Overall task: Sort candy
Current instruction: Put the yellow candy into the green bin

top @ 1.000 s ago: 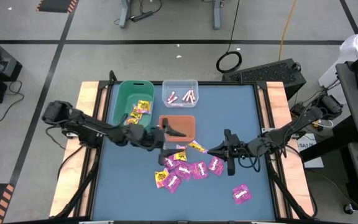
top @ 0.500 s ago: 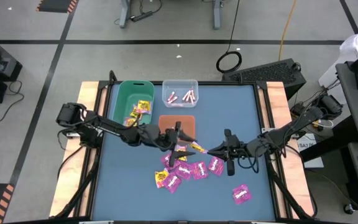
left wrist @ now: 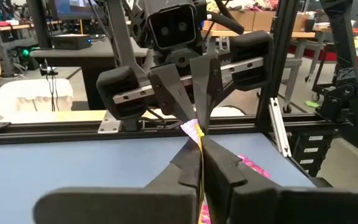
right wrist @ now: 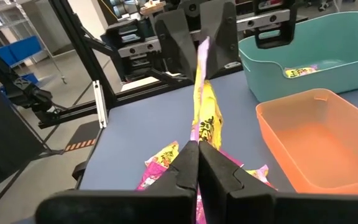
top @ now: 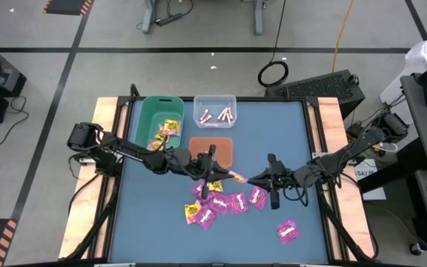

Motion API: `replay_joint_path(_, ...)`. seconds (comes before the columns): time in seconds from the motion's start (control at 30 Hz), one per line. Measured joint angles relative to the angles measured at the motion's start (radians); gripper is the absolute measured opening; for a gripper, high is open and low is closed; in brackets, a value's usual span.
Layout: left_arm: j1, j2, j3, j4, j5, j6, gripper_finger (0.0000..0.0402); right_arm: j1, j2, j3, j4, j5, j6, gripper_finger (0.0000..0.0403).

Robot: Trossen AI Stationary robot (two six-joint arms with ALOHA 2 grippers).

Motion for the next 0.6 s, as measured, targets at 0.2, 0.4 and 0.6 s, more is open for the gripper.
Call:
replay_joint_path(0.2,0.000,-0.030,-0.001,-0.078,0.016,0.000,0.0005,0.001,0.000,0.000,-0.052,0.021,0.000,0.0022)
replay_joint_path(0.4,0.033,-0.151,-0.001,-0.257,0.015,0.000,0.0004,0.001,0.000,0.000,-0.100,0.077,0.000,0.0075)
replay_joint_path(0.6,0.100,-0.320,-0.001,-0.554,-0.051,0.001,0.0003,0.001,0.000,0.000,-0.108,0.080,-0.023,0.0112)
